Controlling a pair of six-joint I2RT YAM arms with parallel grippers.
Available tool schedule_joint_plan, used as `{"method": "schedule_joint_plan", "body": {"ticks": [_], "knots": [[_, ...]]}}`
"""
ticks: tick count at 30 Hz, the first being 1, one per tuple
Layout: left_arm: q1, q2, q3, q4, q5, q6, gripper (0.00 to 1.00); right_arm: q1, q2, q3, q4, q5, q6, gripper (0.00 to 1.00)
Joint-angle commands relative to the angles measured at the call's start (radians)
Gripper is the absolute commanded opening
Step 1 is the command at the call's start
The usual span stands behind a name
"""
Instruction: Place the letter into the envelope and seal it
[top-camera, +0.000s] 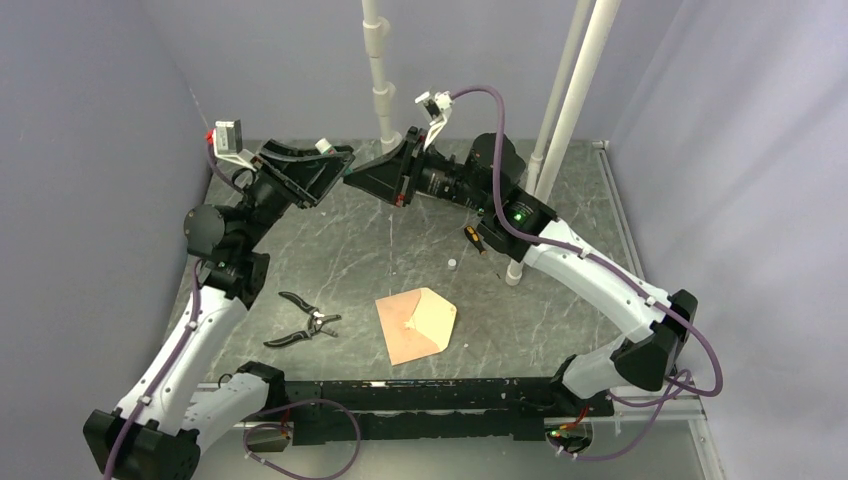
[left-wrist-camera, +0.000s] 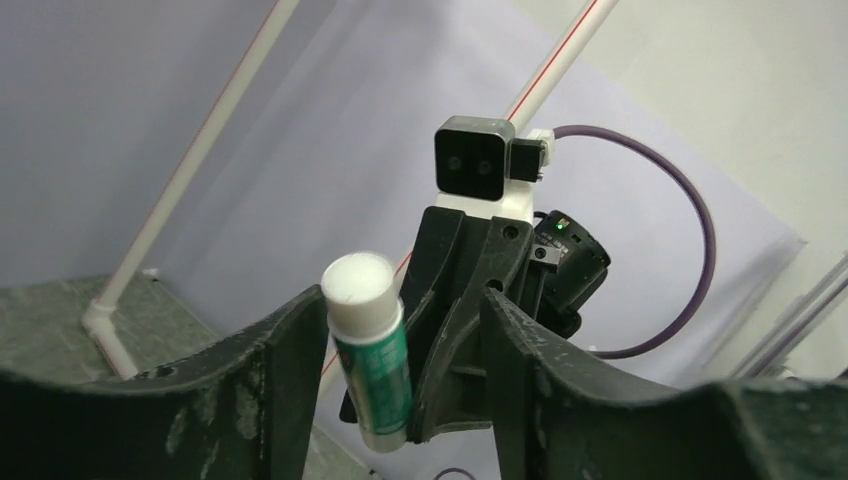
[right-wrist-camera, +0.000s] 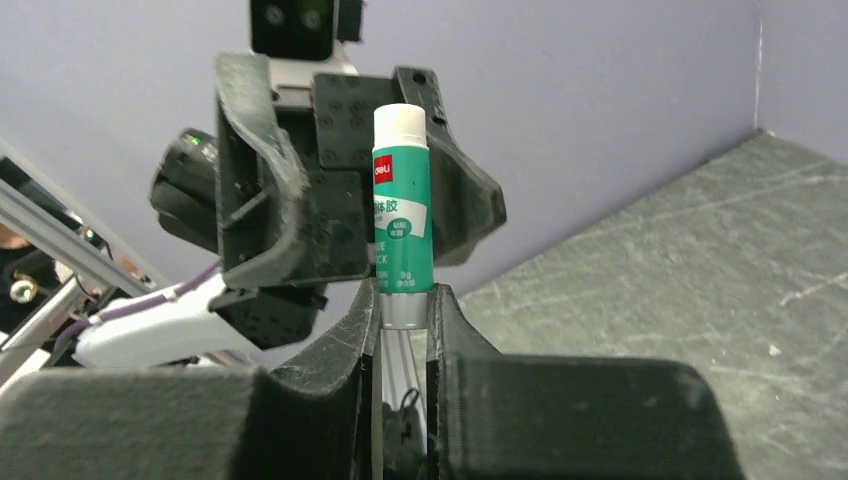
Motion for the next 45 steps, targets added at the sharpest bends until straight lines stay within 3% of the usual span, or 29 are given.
{"method": "schedule_joint_plan", "body": {"ticks": [1, 5, 10, 17, 22, 23, 25, 26, 30, 32, 35, 38, 45], "knots": [[-0.001, -0.053, 0.044, -0.106, -0.011, 0.097, 0.63, -0.009, -0.028, 0.060, -0.079, -0.061, -0.066, 0.00], [-0.001, -0.057, 0.066, -0.156, 0.001, 0.145, 0.59, -0.014, -0.036, 0.059, -0.097, -0.060, -0.068, 0.00], [-0.001, -0.044, 0.079, -0.175, 0.044, 0.153, 0.40, -0.020, -0.033, 0.078, -0.123, -0.072, -0.075, 0.00], [-0.001, -0.045, 0.074, -0.192, 0.077, 0.149, 0.44, -0.030, -0.037, 0.078, -0.113, -0.072, -0.069, 0.00], [-0.001, -0.046, 0.077, -0.204, 0.083, 0.155, 0.34, -0.041, -0.042, 0.073, -0.102, -0.085, -0.056, 0.00], [-0.001, -0.045, 0.079, -0.206, 0.084, 0.158, 0.31, -0.044, -0.042, 0.070, -0.096, -0.090, -0.052, 0.00], [-0.001, -0.040, 0.085, -0.193, 0.090, 0.161, 0.08, -0.048, -0.045, 0.062, -0.083, -0.094, -0.042, 0.00], [-0.001, -0.037, 0.087, -0.189, 0.091, 0.159, 0.03, -0.049, -0.048, 0.058, -0.078, -0.093, -0.039, 0.01], [-0.001, -0.027, 0.095, -0.133, 0.056, 0.125, 0.03, -0.049, -0.077, -0.007, -0.003, -0.093, -0.045, 0.51], [-0.002, -0.015, 0.108, -0.112, 0.021, 0.089, 0.02, -0.048, -0.107, -0.074, 0.084, -0.073, -0.042, 0.67], [-0.002, 0.007, 0.108, -0.030, -0.013, 0.009, 0.02, -0.040, -0.140, -0.167, 0.178, -0.026, -0.096, 0.72], [-0.002, 0.026, 0.114, 0.023, -0.021, -0.033, 0.02, -0.030, -0.161, -0.222, 0.229, 0.013, -0.188, 0.68], [-0.003, 0.031, 0.133, 0.004, -0.010, -0.022, 0.02, -0.011, -0.142, -0.170, 0.234, 0.037, -0.342, 0.64]]}}
